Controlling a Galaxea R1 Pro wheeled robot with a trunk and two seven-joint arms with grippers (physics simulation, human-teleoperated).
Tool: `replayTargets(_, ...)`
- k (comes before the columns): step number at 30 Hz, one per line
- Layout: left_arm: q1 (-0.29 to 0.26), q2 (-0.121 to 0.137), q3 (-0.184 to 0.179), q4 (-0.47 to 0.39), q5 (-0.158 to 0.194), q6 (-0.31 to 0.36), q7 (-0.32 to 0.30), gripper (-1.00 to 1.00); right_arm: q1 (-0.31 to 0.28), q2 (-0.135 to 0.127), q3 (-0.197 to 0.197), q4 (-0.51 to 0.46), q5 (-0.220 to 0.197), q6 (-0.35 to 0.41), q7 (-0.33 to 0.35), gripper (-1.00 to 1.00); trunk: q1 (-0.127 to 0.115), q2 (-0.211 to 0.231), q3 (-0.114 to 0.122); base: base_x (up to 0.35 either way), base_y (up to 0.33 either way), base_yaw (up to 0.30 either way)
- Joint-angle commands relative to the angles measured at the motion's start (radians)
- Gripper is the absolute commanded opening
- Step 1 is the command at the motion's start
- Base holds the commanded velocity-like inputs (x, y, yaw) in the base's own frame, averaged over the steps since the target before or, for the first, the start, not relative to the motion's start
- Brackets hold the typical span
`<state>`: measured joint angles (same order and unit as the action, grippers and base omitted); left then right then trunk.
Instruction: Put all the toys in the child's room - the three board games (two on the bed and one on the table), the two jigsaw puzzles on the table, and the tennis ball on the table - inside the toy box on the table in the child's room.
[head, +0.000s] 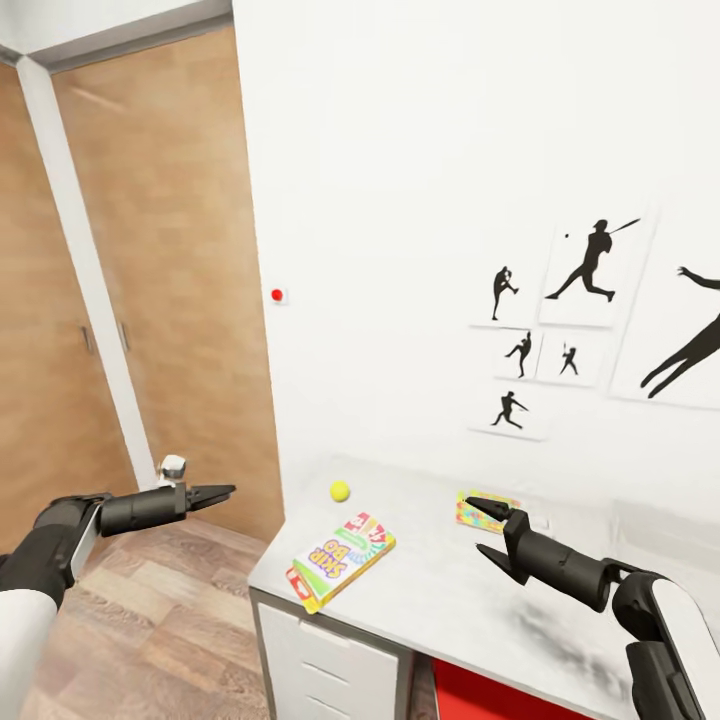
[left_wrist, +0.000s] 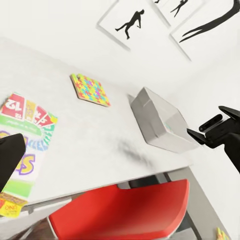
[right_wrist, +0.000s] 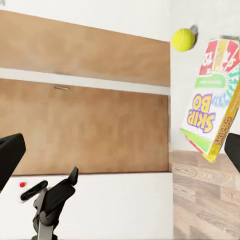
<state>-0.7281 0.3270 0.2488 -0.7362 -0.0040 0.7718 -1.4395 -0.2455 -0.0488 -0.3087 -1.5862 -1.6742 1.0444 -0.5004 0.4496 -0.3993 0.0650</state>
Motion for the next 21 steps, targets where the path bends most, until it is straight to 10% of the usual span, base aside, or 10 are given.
replayTargets(1,-0.001,0.000,0.001,0.001,-0.001,0.010,-0.003,1.00,0.000,0.000,-0.001,-0.001,-0.010,0.003,-0.010,1.00,0.000,-0.001,0.000,0.000,0.000,0.293)
replayTargets(21,-0.001,0.000,0.001,0.001,-0.001,0.010,-0.003,1.00,0.000,0.000,-0.001,-0.001,-0.001,0.003,-0.010,1.00,0.000,-0.001,0.000,0.000,0.000,0.293)
